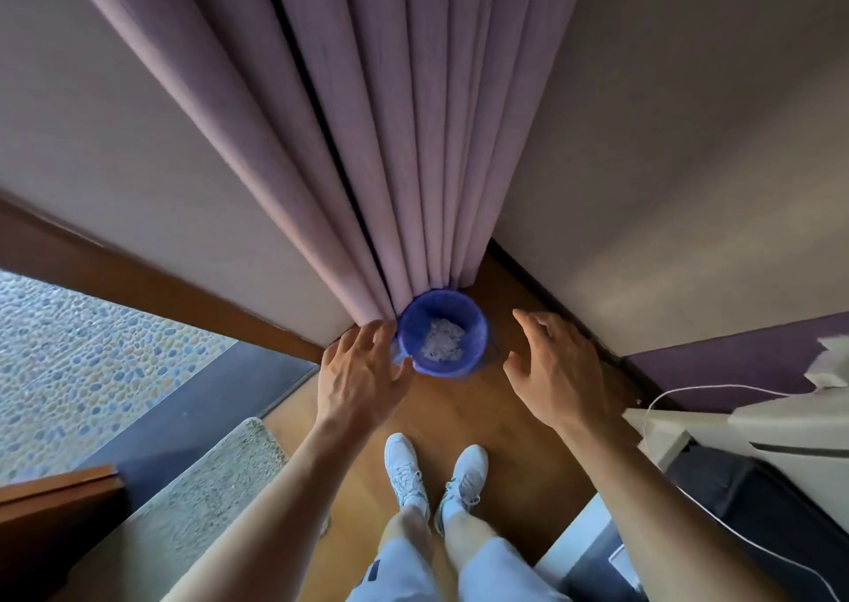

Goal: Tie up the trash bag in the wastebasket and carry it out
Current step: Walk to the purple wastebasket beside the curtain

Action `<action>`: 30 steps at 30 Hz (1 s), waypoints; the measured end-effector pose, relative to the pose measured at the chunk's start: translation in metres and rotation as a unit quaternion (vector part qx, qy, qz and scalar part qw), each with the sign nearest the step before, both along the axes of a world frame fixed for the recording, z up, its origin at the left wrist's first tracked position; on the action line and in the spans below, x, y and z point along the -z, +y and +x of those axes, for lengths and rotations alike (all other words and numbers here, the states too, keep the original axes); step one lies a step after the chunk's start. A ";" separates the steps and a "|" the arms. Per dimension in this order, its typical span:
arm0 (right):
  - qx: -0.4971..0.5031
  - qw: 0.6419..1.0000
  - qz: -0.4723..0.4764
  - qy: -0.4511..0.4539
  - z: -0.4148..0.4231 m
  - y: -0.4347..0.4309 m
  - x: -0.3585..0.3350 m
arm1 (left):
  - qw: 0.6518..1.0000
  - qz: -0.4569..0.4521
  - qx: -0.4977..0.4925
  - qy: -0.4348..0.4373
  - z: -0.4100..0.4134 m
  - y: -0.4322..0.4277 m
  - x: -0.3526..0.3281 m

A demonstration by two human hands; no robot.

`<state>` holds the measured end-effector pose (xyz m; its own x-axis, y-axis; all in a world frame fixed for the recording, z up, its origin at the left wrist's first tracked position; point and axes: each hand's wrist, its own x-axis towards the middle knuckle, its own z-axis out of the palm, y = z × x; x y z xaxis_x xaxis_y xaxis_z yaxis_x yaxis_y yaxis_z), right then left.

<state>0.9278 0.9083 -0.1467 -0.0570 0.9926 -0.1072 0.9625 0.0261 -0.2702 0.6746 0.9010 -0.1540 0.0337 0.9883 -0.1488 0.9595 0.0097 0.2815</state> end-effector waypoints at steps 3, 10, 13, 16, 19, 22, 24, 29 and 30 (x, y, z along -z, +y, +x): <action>-0.012 1.000 -0.009 -0.002 0.009 0.000 0.026 | 1.000 -0.026 0.016 0.002 0.000 0.005 0.029; -0.011 1.000 0.008 -0.002 0.010 0.023 0.143 | 0.999 -0.024 0.017 0.012 -0.004 0.029 0.149; -0.020 1.000 0.023 -0.001 0.011 0.037 0.216 | 0.999 -0.022 0.035 0.024 -0.010 0.038 0.226; -0.030 0.999 0.033 -0.005 0.014 0.049 0.292 | 0.997 -0.029 0.057 0.036 -0.015 0.052 0.305; -0.036 0.998 0.046 -0.020 0.016 0.058 0.361 | 0.997 -0.020 0.069 0.036 -0.015 0.063 0.377; -0.035 0.997 0.056 -0.027 0.020 0.065 0.420 | 0.997 0.005 0.079 0.021 -0.012 0.068 0.440; -0.039 0.997 0.061 -0.031 0.026 0.068 0.452 | 0.996 0.024 0.088 0.014 -0.013 0.070 0.474; -0.051 0.993 0.094 -0.042 0.044 0.077 0.513 | 0.990 0.082 0.111 0.016 -0.015 0.075 0.534; -0.054 0.993 0.090 -0.047 0.046 0.079 0.524 | 0.990 0.088 0.113 0.020 -0.016 0.075 0.542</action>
<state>0.9740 0.9869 -0.6703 -0.1619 0.9849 0.0620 0.9722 0.1699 -0.1614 0.6585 0.9757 -0.6956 0.2539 0.9671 0.0185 0.9421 -0.2515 0.2217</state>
